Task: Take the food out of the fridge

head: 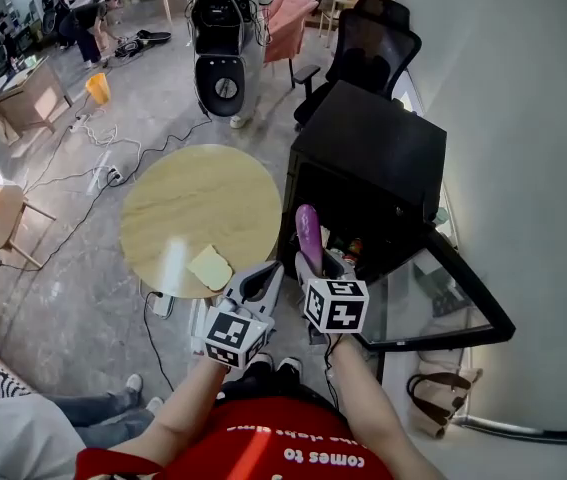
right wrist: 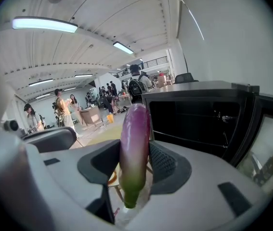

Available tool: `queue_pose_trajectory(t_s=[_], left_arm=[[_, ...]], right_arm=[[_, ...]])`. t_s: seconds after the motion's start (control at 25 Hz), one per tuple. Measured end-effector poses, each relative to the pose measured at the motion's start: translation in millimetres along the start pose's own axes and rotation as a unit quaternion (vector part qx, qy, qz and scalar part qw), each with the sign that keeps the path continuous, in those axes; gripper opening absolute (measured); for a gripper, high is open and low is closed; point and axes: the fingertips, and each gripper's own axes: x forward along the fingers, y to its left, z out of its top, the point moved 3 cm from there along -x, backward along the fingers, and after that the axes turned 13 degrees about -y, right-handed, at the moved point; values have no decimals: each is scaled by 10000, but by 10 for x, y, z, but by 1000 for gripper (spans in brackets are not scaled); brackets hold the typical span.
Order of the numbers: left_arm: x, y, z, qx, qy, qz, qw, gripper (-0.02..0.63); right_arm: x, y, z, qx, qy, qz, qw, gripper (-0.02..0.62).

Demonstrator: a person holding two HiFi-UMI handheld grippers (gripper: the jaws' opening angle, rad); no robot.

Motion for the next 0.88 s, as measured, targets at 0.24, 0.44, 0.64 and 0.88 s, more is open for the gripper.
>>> queue_pose_trajectory(t_s=[0.24, 0.44, 0.64, 0.88], left_arm=[[-153, 91, 68, 142, -53, 193, 9997, 6], [-272, 292, 70, 138, -27, 532, 9985, 7], [-395, 435, 80, 152, -37, 868, 9961, 7], [-594, 655, 68, 176, -70, 1361, 9905, 6]], right_arm=[[65, 247, 2, -25, -38, 310, 9995, 188], [199, 471, -24, -82, 39, 603, 9981, 187], [299, 658, -68, -142, 144, 911, 9956, 188], [482, 917, -184, -326, 293, 1320, 9903, 187]])
